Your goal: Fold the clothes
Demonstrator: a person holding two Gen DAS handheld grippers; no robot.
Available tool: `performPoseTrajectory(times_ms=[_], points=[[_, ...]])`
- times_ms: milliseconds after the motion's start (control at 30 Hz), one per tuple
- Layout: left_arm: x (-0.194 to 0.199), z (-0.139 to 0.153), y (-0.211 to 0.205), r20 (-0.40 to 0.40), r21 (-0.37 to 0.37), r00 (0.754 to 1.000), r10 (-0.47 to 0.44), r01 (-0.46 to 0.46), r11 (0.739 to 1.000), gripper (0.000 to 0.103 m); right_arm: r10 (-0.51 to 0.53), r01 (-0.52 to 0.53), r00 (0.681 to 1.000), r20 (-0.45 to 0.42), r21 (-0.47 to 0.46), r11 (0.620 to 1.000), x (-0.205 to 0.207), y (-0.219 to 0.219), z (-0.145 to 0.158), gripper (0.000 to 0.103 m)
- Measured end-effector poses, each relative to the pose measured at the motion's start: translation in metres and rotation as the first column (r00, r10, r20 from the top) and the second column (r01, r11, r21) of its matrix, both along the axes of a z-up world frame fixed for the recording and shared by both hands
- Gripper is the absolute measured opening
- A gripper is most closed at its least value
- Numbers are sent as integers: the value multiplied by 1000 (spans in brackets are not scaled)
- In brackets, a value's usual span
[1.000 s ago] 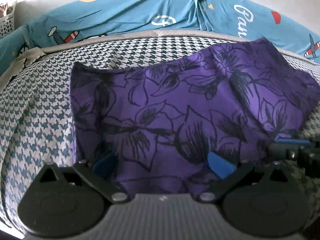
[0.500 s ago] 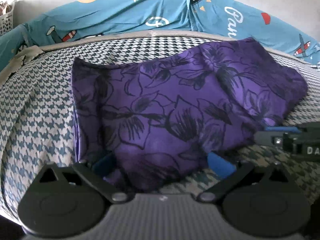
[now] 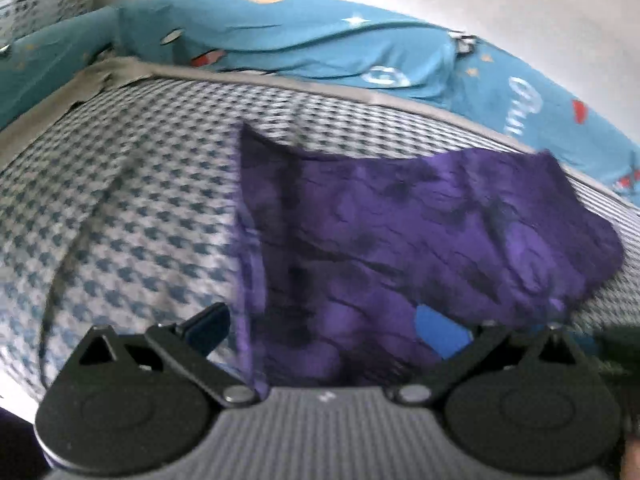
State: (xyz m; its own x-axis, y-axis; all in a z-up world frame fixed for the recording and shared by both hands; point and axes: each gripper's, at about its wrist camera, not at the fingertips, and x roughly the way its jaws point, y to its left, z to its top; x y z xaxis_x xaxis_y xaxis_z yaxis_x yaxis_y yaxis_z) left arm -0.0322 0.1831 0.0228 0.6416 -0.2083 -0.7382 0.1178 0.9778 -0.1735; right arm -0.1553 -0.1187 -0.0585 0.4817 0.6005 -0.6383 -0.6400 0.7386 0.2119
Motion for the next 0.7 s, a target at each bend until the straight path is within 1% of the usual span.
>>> performPoseTrajectory(times_ms=[100, 167, 267, 333, 433, 533, 633, 700], points=[[14, -1, 14, -42, -13, 999, 28, -29, 999, 103, 51, -51, 999, -2, -9, 999, -5, 12, -3, 30], [20, -2, 20, -60, -23, 998, 32, -33, 999, 103, 80, -80, 997, 0, -14, 997, -9, 18, -3, 30], [28, -3, 24, -78, -17, 997, 23, -24, 1000, 103, 113, -114, 994, -6, -9, 993, -11, 25, -4, 30], [35, -4, 27, -100, -25, 995, 9, -11, 1000, 103, 131, -131, 991, -6, -6, 991, -14, 31, -4, 30], [44, -6, 30, -131, -35, 991, 1, -6, 999, 103, 171, -170, 985, 15, -2, 985, -18, 39, -1, 31], [52, -7, 29, -140, -11, 990, -5, 4, 1000, 103, 195, -195, 980, 26, 2, 981, -19, 48, 1, 34], [60, -6, 30, -137, 16, 990, -8, 11, 1000, 103, 214, -214, 977, 25, 6, 977, -18, 57, 2, 35], [63, -7, 31, -139, 17, 990, -4, 7, 1000, 103, 226, -227, 974, 28, 6, 974, -18, 64, 2, 35]])
